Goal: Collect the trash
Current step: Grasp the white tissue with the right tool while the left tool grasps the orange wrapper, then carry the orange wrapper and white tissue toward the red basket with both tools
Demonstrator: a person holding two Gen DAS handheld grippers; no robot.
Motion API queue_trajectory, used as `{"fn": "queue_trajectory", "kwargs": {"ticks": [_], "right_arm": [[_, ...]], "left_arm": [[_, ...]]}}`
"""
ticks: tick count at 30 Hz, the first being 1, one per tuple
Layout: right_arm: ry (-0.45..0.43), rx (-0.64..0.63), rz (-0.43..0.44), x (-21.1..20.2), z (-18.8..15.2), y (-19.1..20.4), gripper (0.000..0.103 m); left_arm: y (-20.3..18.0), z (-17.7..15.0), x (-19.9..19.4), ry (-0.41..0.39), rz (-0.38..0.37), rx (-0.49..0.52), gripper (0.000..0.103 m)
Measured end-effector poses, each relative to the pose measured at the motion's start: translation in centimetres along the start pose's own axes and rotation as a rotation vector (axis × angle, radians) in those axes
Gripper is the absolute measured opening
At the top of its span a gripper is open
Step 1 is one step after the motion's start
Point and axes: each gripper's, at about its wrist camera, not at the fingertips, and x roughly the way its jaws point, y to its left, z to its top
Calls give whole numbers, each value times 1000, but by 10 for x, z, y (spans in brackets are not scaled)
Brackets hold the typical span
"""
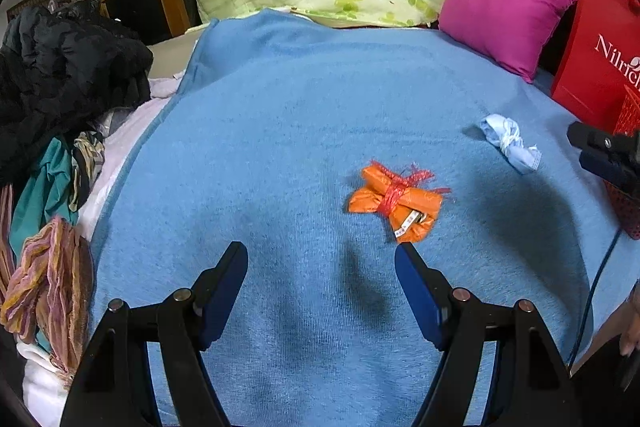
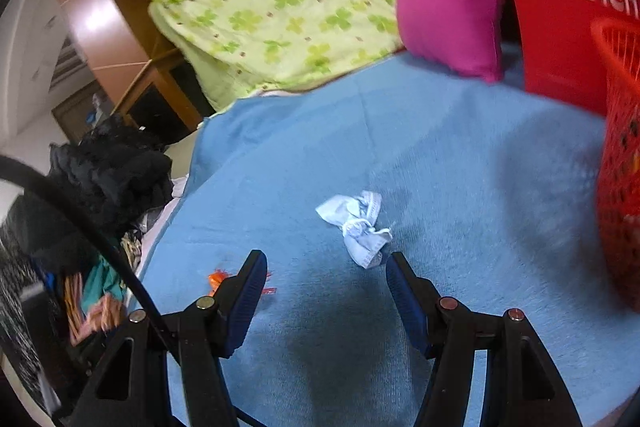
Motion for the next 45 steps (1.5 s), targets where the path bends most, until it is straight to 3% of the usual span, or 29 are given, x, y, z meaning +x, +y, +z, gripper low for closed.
{"fn": "queue_trajectory", "kwargs": {"ticks": [10, 15, 21, 27, 30, 32, 33, 39, 45], "right_arm": [[99, 56, 19, 51, 21, -15, 65], [112, 31, -37, 72, 31, -16, 56], [213, 36, -66, 106, 35, -30, 43], [206, 15, -63, 100, 37, -33, 33], [179, 13, -38, 88, 39, -33, 33], [158, 12, -24, 78, 39, -33, 33], [151, 14, -11, 73, 39, -33, 33], [112, 6, 15, 46, 33, -30, 33], [45, -28, 37, 15, 28, -21, 33]], "left_arm": [[5, 3, 18, 51, -39, -28, 76], [2, 14, 25, 80, -114, -59, 76], [-14, 30, 36, 103, -196, -82, 76], [-32, 37, 70, 157, -187, -98, 76], [-36, 37, 83, 170, -179, -117, 63], [-38, 38, 80, 149, -159, -104, 42], [-38, 38, 79, 149, -167, -107, 39], [-41, 39, 62, 119, -169, -108, 38], [-48, 43, 19, 38, -129, -67, 38]]}}
